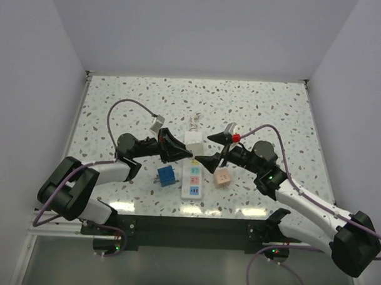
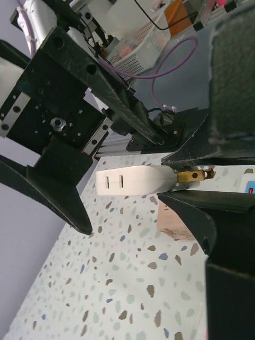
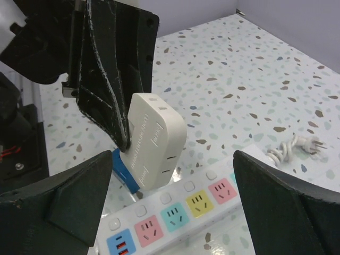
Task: Insert the plug
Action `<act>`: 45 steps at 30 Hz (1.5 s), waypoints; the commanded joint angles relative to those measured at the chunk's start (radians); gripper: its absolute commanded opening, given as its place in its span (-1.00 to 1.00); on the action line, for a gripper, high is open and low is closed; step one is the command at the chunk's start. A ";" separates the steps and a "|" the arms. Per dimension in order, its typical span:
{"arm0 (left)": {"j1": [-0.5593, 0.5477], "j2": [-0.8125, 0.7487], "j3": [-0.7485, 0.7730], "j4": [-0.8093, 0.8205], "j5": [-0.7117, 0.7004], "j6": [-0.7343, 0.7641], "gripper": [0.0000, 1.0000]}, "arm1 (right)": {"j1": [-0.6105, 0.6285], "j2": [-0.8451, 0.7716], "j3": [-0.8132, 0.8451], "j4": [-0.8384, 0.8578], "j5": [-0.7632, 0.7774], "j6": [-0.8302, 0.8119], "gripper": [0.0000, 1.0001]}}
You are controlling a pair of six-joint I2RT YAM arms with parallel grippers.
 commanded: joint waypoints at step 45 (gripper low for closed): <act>-0.113 -0.340 -0.025 -0.217 -0.195 0.440 0.81 | -0.045 -0.035 0.139 -0.001 -0.313 0.223 -1.00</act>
